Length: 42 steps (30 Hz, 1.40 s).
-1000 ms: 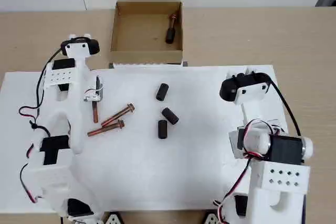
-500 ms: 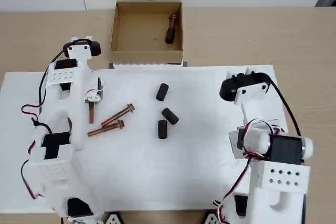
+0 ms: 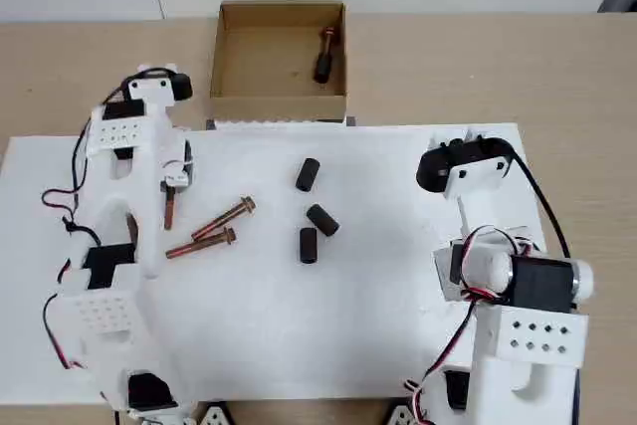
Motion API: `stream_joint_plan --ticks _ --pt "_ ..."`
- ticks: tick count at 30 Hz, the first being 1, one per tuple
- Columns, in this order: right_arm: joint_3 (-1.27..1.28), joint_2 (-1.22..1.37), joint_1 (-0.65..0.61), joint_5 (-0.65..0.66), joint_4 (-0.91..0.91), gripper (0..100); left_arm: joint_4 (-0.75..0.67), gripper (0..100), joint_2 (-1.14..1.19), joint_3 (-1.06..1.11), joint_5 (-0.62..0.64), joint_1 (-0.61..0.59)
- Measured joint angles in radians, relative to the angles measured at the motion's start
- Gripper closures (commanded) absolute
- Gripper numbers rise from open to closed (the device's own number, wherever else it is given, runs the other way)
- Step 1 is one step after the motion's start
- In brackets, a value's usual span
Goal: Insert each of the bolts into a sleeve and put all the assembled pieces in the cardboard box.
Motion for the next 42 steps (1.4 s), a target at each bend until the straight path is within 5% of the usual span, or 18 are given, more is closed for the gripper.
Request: stream_joint_plan --ticks 9,20,33,42 --pt "0.0 0.0 0.0 0.0 0.0 99.5 0.262 100 -0.117 -0.305 -0.066 0.037" --pt "0.0 0.0 -0.002 0.0 0.0 99.6 0.304 100 -0.463 -0.199 -0.097 0.064" --pt "0.0 0.0 -0.008 -0.149 0.0 99.6 0.276 100 -1.036 0.334 -0.095 0.196" --pt "0.0 0.0 -0.161 -0.295 -0.063 99.6 0.006 100 -1.404 0.819 0.112 0.235"
